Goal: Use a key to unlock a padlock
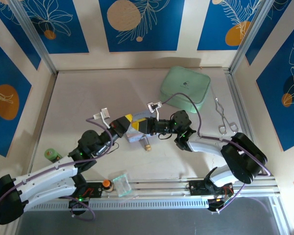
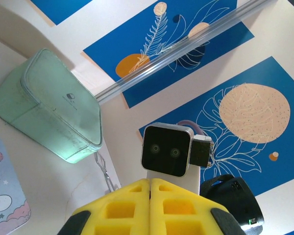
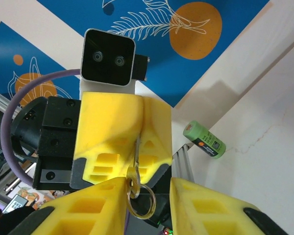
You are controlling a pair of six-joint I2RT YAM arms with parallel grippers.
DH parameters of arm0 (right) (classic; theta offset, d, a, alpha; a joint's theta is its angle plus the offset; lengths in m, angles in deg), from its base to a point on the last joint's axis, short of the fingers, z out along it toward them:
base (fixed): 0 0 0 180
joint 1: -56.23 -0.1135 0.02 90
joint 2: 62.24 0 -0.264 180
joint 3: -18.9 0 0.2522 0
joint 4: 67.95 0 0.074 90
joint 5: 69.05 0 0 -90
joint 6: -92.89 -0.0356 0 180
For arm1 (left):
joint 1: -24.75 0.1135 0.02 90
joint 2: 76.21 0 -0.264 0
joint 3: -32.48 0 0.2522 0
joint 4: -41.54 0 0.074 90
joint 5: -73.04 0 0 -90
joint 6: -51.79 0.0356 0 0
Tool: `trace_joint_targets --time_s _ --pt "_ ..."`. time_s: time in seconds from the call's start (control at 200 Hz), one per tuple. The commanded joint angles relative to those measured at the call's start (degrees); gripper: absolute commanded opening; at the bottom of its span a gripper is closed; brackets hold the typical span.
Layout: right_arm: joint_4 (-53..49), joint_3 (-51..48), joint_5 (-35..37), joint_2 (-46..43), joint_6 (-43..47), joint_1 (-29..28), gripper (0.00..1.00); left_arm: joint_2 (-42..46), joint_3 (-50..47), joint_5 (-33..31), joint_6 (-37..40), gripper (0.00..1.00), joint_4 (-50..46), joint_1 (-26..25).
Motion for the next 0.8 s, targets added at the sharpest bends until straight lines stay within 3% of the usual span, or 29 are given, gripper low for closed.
trace_joint_targets --time_s 0.0,0.2,0.325,0.445,0.54,0.68,0.795 --pt "3.53 0.47 0.14 0.79 -1.19 -0.54 0.25 0.63 -1.17 -0.05 0.50 0.00 3.82 0.47" --pt "3.99 0.24 0.42 1.36 -1.54 -0.65 0.10 0.57 -1.75 -0.23 0.15 0.00 3.94 0.47" --pt "3.11 -0.05 -0.43 1.42 -1.89 -0.03 0.06 1.02 -2.23 -0.83 -0.17 0.00 3.77 0.45" --pt "-3.35 0.10 -2.03 0.35 -0.31 0.73 0.05 2.72 -0.52 -1.69 1.69 0.00 -3.00 0.46" --pt "-9.36 1.27 -5.18 -0.35 1.84 1.21 0.05 3.99 -0.35 -2.21 2.51 0.25 -5.26 0.52" --pt "-12.40 1.79 -6.68 -0.52 2.80 1.10 0.05 3.19 3.55 -1.19 3.70 0.31 -15.01 0.56" --pt "-13.22 1.89 -6.78 -0.90 3.44 0.90 0.05 1.27 4.95 1.09 4.22 0.31 -16.50 0.61"
